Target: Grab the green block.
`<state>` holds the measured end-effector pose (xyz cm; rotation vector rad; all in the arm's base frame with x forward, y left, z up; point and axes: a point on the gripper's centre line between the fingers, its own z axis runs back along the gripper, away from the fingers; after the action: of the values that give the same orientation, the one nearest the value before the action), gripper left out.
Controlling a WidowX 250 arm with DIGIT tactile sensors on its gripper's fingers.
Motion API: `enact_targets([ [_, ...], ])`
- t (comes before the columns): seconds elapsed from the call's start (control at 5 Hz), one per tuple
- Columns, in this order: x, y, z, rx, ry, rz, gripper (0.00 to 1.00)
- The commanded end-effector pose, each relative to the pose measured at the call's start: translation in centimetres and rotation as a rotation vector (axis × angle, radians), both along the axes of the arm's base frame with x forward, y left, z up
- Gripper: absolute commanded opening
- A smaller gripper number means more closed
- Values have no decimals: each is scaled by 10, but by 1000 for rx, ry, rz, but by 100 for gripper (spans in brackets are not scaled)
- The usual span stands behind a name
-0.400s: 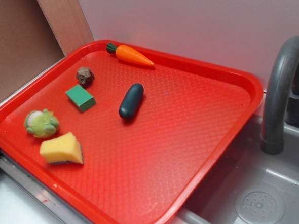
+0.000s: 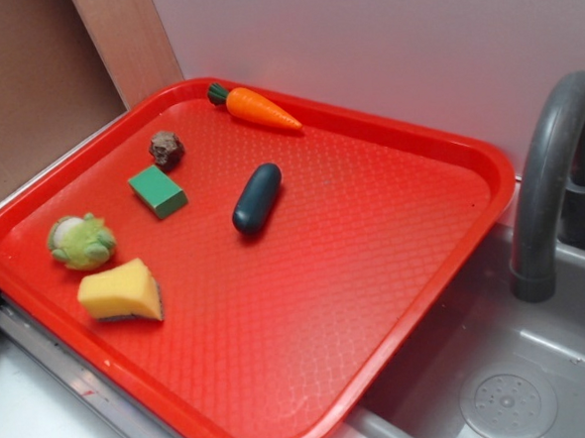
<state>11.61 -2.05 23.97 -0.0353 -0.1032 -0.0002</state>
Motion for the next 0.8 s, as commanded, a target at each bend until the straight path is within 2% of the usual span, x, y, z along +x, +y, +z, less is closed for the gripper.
enact_targets([
  [0.0,12,2,7,10,44,180,100],
  [0.2,30,5,12,81,133,427,100],
  [0.4,40,-3,8,94,189,675,100],
  [0.6,50,-15,-14,13,226,918,100],
])
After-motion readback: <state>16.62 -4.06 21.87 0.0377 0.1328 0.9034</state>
